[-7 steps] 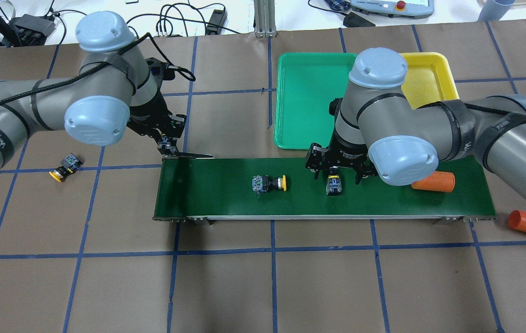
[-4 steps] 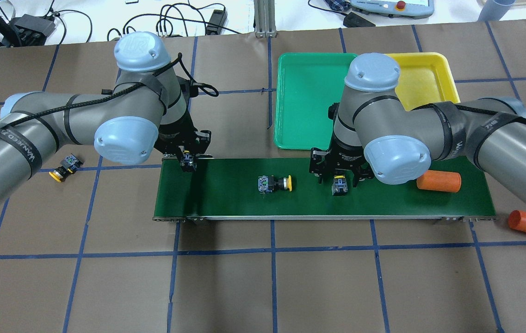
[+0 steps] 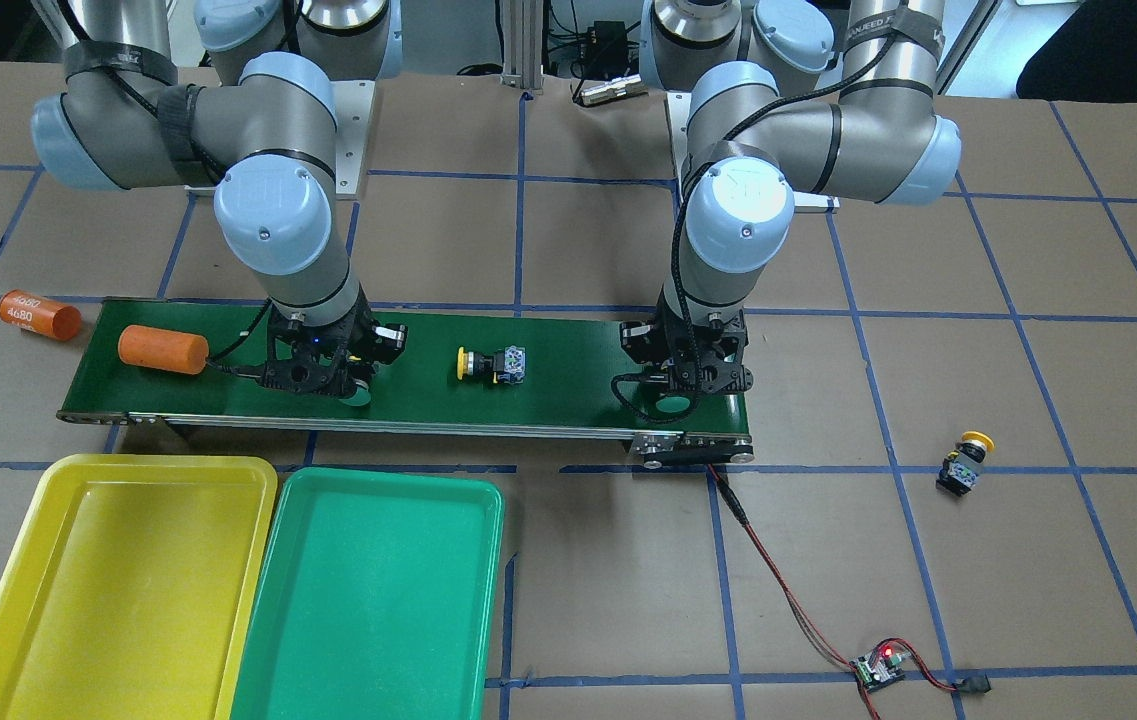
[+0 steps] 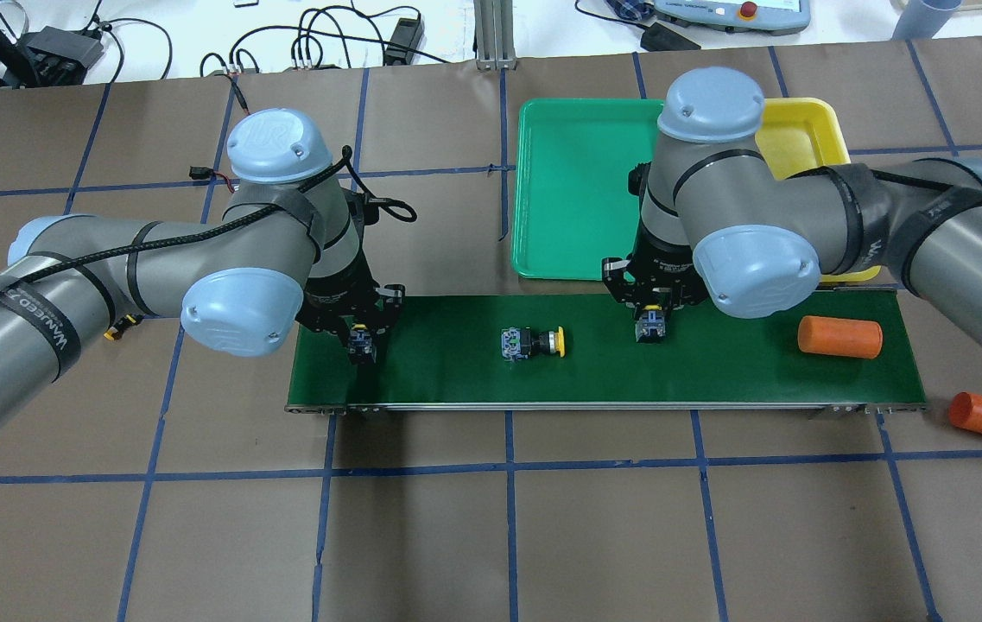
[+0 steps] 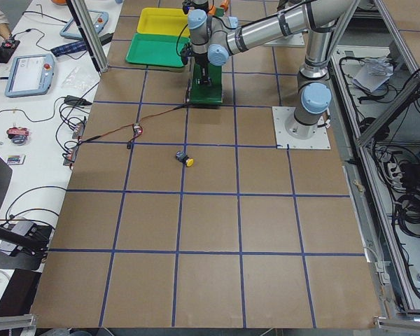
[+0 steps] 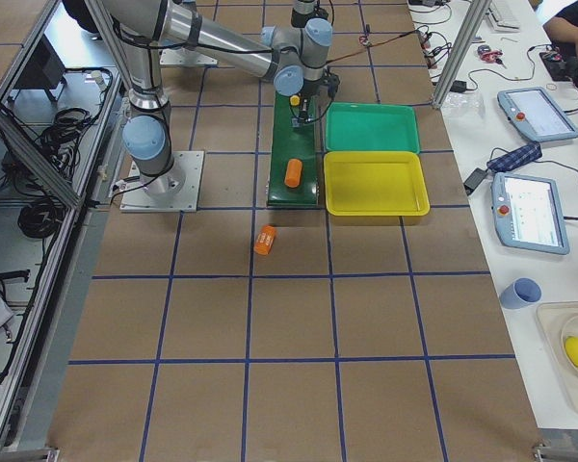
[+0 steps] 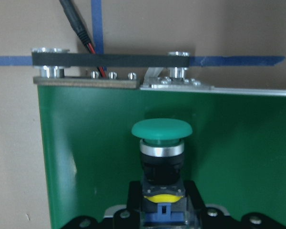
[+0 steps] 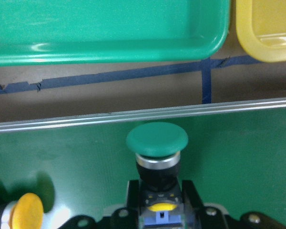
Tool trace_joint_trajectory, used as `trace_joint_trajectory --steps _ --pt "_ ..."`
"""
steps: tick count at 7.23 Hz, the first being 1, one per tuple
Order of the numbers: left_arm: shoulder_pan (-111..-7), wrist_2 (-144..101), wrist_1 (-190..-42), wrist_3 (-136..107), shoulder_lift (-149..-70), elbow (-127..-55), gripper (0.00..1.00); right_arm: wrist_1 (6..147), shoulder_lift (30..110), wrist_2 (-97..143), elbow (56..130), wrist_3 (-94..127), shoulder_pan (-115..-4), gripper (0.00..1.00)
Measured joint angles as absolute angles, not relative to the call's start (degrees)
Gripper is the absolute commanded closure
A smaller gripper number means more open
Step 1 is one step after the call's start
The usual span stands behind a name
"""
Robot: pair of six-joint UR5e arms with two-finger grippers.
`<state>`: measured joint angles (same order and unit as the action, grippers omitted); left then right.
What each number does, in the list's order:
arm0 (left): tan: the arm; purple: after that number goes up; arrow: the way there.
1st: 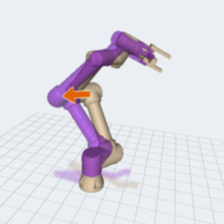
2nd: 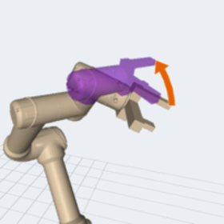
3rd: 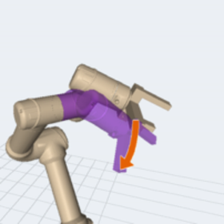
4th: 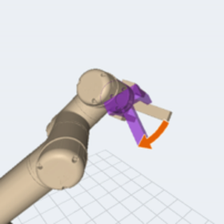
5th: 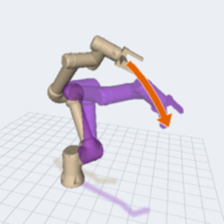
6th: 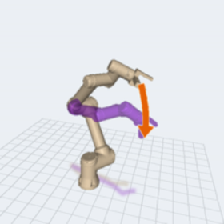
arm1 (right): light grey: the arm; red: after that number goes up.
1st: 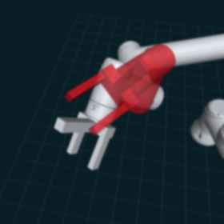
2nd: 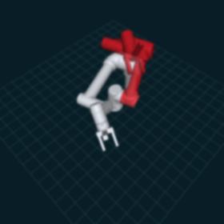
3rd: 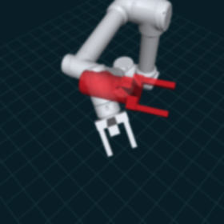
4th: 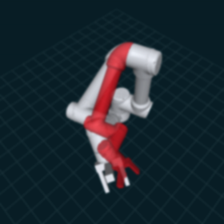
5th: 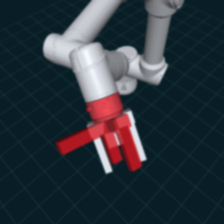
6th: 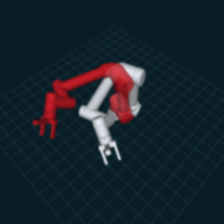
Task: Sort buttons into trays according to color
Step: 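Drop the green button into the green tray while left places its button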
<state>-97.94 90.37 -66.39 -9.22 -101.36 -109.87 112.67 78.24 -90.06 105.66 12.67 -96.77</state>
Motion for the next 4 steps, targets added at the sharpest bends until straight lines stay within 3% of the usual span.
trace_joint_trajectory --steps 3,4 --pt "-95.1 90.27 -69.1 -8.53 -99.73 -106.1 0.0 118.18 72.32 -91.25 98.25 12.57 -96.76 1.0" --pt "-91.68 89.55 -73.57 -7.55 -99.14 -102.7 0.0 122.84 68.82 -92.47 96.88 12.55 -96.77 0.93"
